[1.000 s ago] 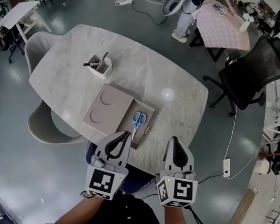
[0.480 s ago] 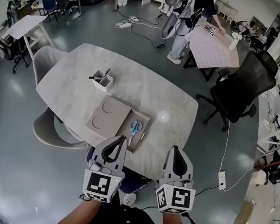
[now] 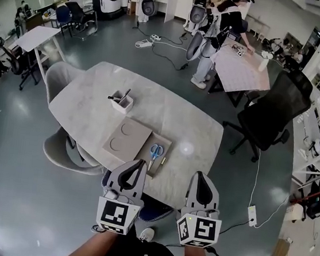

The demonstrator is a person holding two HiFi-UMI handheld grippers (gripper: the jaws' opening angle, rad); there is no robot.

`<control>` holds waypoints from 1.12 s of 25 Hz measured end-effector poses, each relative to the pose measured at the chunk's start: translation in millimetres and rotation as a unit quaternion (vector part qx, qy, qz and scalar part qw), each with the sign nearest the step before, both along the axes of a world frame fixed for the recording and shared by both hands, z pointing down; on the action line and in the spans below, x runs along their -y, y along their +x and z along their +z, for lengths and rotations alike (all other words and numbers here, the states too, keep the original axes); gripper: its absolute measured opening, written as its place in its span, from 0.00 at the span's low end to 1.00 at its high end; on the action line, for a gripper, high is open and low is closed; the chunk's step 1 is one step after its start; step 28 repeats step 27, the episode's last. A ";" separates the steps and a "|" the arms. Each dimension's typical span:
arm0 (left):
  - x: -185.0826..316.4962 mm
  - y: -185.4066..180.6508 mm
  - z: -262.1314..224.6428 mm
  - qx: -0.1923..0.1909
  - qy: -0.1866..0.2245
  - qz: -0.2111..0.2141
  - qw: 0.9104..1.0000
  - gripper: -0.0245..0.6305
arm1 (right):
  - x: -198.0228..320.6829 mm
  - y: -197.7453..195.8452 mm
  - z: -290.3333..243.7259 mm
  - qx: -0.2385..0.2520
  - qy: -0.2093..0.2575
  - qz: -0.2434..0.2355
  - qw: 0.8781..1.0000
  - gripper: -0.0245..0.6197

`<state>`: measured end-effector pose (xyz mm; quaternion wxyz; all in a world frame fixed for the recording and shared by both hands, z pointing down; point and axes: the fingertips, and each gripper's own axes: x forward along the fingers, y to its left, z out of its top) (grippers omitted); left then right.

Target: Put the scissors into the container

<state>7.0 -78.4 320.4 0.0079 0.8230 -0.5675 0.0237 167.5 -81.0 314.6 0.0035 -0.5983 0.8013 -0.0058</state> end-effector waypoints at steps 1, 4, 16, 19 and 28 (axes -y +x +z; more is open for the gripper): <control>-1.8 0.1 -2.7 -0.001 0.003 0.000 1.000 0.07 | -1.8 -1.2 -1.6 -0.002 0.002 -0.002 1.000 0.03; -6.4 1.2 -9.4 -0.001 0.010 0.001 1.000 0.07 | -6.3 -3.3 -5.9 0.000 0.006 -0.006 1.000 0.03; -15.4 0.7 -14.8 0.006 0.016 0.001 1.000 0.07 | -10.4 -6.0 -8.1 0.007 0.007 -0.003 1.000 0.03; -15.5 0.7 -15.2 0.006 0.018 0.001 1.000 0.07 | -10.5 -6.3 -8.7 0.005 0.007 -0.003 1.000 0.03; -14.0 1.4 -15.3 0.007 0.014 0.001 1.000 0.07 | -8.6 -6.8 -6.9 0.004 0.003 -0.006 1.000 0.03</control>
